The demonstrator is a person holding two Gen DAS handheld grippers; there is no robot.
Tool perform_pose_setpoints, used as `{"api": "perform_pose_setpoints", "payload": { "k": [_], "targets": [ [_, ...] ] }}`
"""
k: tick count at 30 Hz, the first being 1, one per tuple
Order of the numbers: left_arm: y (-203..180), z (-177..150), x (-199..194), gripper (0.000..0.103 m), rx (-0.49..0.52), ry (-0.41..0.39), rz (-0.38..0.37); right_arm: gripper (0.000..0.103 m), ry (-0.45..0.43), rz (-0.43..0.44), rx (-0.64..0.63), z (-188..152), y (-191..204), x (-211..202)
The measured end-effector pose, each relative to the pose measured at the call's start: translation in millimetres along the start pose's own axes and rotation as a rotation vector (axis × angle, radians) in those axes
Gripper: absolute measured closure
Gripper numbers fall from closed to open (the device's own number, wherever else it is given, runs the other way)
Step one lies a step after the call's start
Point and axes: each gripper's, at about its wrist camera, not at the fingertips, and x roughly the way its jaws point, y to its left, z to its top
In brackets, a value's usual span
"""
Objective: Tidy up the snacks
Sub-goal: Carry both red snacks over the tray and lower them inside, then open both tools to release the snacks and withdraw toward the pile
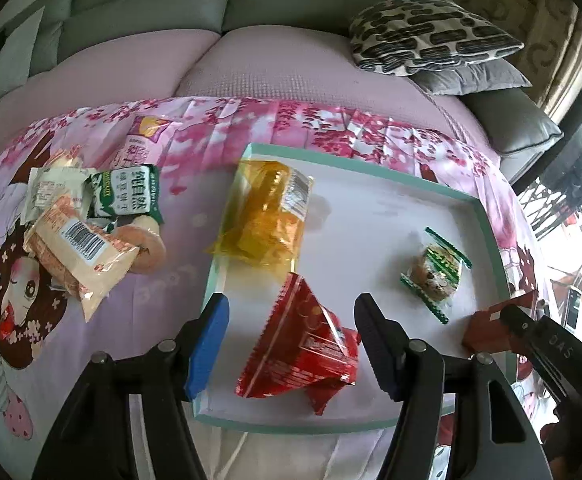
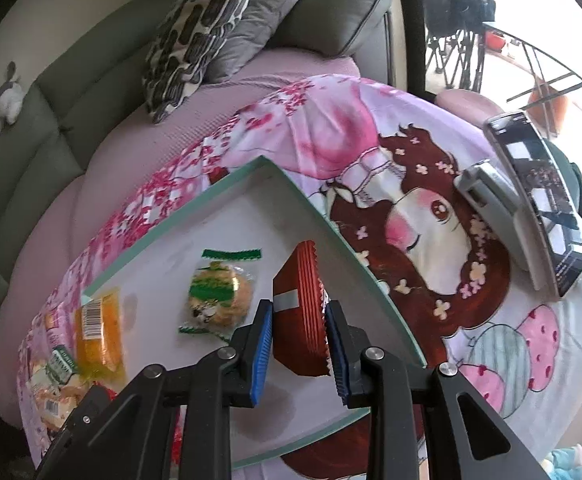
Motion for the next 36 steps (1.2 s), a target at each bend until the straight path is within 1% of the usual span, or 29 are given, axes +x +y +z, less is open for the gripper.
{"api": "perform_pose_setpoints", "payload": {
  "k": [7,9,11,12,13,14,15,18,22,28,30,32,33,34,35,36],
  "targets": [
    [10.2,1.3,1.7,0.036,-0.038,0.008,0.018,0.071,0.005,0.012,-0.009,-1.5,4.0,-0.4],
    [13.0,1.6,2.3,0.036,-0.05,0.009,0.023,0.067,0.007,0.013,-0.019,-2.1,7.0,-0.1],
    [16.2,1.6,2.3,0.036,-0.061,0.008,0.031,0.057,0.011,0.027,-0.036,-3.0,11.9,-0.1],
    [17.3,1.8,2.3,0.036,-0.063,0.006,0.035,0.055,0.011,0.033,-0.046,-3.5,14.4,-0.4],
    [18.5,2.1,2.4,0.032,-0.066,0.004,0.039,0.054,0.011,0.04,-0.058,-4.5,17.9,-0.8],
    [19.8,2.5,2.6,0.025,-0.07,0.003,0.045,0.054,0.011,0.043,-0.066,-4.9,20.0,-0.8],
    [21.3,2.7,2.7,0.013,-0.075,0.001,0.048,0.054,0.013,0.047,-0.073,-5.4,22.1,-0.7],
    [24.5,3.6,0.3,0.012,-0.083,-0.012,0.047,0.054,0.021,0.061,-0.081,-6.7,25.0,0.6],
    [26.5,4.3,-1.0,0.012,-0.083,-0.023,0.065,0.049,0.021,0.056,-0.08,-7.3,25.4,0.5],
    [31.5,5.3,1.4,0.012,-0.098,-0.02,0.08,0.048,0.023,0.056,-0.085,-7.4,25.9,0.9],
    [32.6,5.2,1.4,0.012,-0.101,-0.023,0.091,0.045,0.024,0.056,-0.091,-7.5,26.6,1.4],
    [33.9,4.9,1.6,0.011,-0.107,-0.026,0.099,0.035,0.025,0.058,-0.099,-8.1,28.1,2.0],
    [34.8,4.8,1.8,0.006,-0.11,-0.025,0.103,0.033,0.027,0.057,-0.105,-8.6,29.0,2.4],
    [36.1,4.8,2.2,0.003,-0.115,-0.025,0.104,0.028,0.03,0.053,-0.112,-9.3,30.2,3.3],
    [36.8,4.7,2.3,0.003,-0.119,-0.026,0.104,0.023,0.032,0.05,-0.119,-9.9,31.1,4.1],
    [37.8,4.7,2.3,0.003,-0.123,-0.026,0.103,0.02,0.036,0.047,-0.13,-10.4,32.5,5.2]
  ]
}}
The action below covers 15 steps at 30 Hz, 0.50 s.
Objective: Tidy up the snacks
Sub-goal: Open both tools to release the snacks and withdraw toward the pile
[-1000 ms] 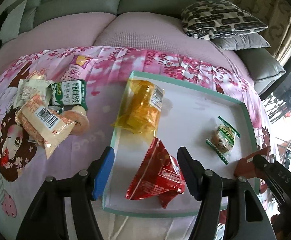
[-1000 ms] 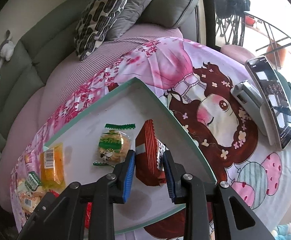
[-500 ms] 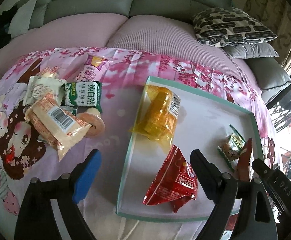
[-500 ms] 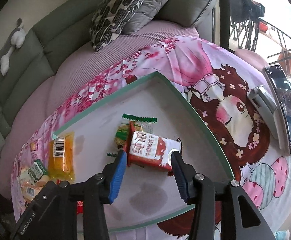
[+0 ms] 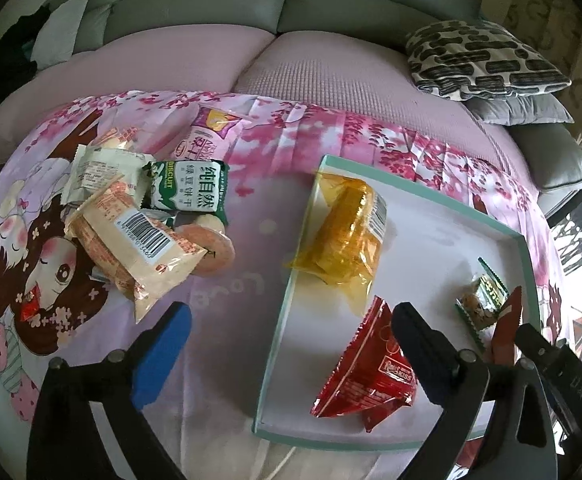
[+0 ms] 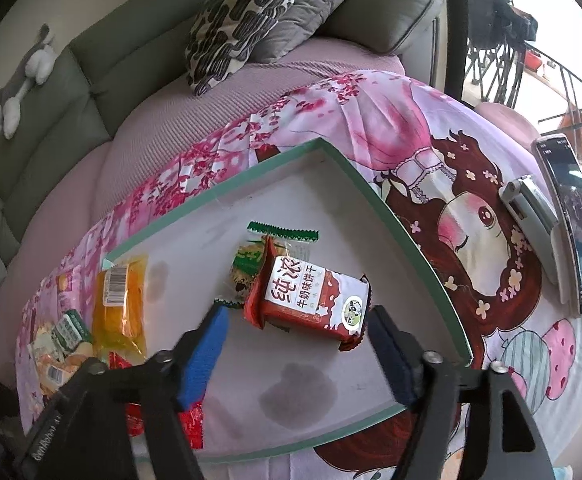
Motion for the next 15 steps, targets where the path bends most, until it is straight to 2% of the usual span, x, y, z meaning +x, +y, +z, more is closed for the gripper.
{"api": "perform_pose_setpoints", "payload": {
  "k": [4,7,15],
  "targets": [
    [2.5,0.6,1.0,0.003,-0.005,-0.002,0.01,0.011,0.001,-0.002,-0.024,-1.3,3.9,1.1],
    [3.2,0.7,1.8,0.003,-0.003,-0.002,0.015,0.0,-0.002,-0.009,-0.044,-2.0,6.6,1.8],
    [8.6,3.3,2.1,0.003,-0.008,-0.016,0.031,0.0,-0.034,-0.021,-0.095,-4.2,13.3,0.8]
  ]
}}
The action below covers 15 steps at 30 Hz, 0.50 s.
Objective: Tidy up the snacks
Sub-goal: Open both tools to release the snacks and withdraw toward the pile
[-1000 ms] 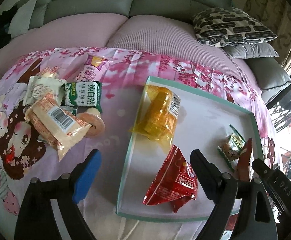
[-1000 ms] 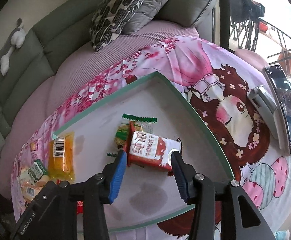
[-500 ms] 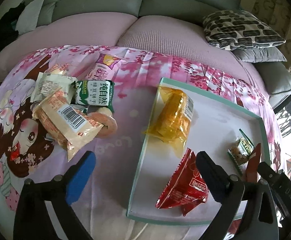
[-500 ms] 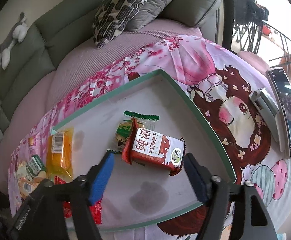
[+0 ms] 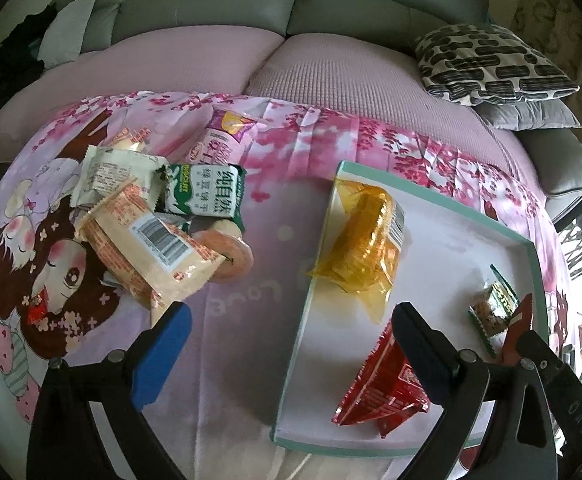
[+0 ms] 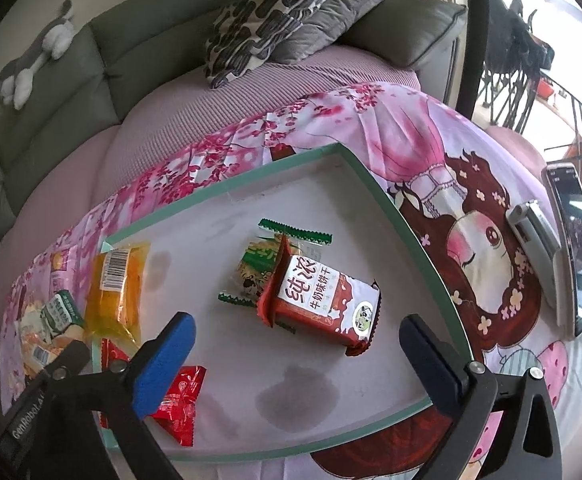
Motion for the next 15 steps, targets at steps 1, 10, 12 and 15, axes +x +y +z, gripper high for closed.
{"api": "perform_pose_setpoints", "payload": {
  "k": [1,10,12,15],
  "targets": [
    [0.9,0.6,-0.3,0.003,0.001,-0.005,0.001,0.0,-0.005,0.002,-0.003,-0.1,1.0,-0.6],
    [22.1,13.3,-8.3,0.003,-0.021,-0.099,-0.002,0.0,-0.088,0.062,-0.031,1.5,12.4,-9.8],
    [28.9,15.8,-9.9,0.003,-0.032,-0.118,-0.007,0.0,-0.099,0.08,-0.034,1.1,15.1,-11.4],
    [41.8,20.8,-12.0,0.003,-0.056,-0.14,0.001,0.0,-0.173,0.076,-0.076,-1.0,22.5,-18.3]
  ]
}}
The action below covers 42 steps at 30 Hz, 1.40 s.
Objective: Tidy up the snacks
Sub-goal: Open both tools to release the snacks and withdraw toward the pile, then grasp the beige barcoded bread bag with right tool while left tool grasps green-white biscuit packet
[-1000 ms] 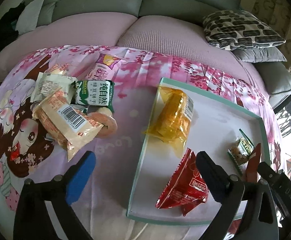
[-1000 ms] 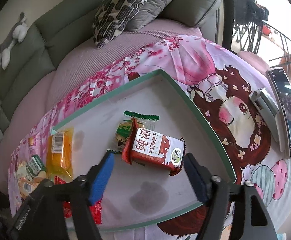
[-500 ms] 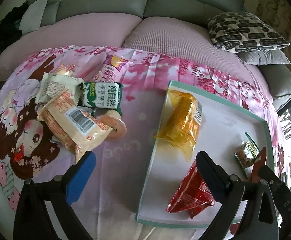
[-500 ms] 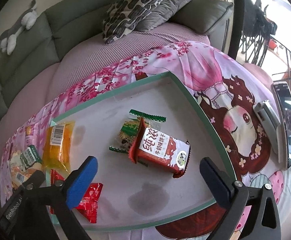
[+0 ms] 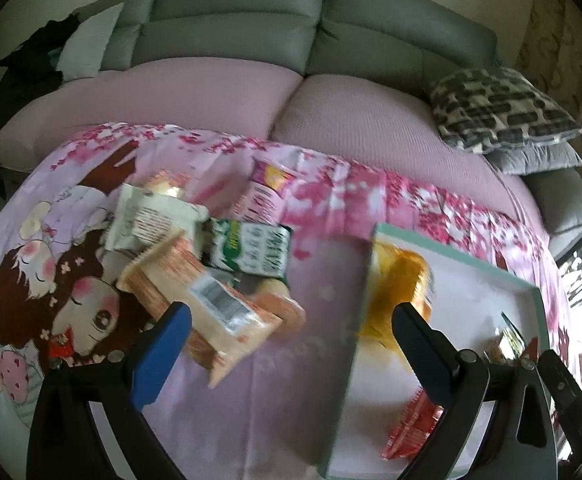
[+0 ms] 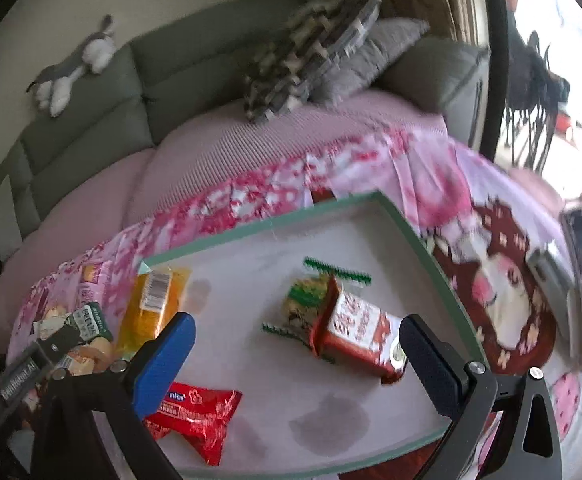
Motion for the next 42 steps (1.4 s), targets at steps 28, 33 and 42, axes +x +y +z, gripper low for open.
{"api": "perform_pose_setpoints", "payload": {
  "k": [28,33,42],
  "targets": [
    [110.2,48.3,-37.1,0.003,-0.143,-0.22,0.055,0.0,-0.03,0.264,-0.095,4.9,94.7,-1.7],
    [140.5,47.6,-31.5,0.003,-0.209,-0.174,0.093,0.0,0.002,0.312,-0.175,-1.0,132.1,3.2],
    [177.0,36.9,-11.6,0.003,-0.305,-0.051,0.132,0.0,0.066,0.374,-0.32,-16.9,195.8,18.9]
  ]
}}
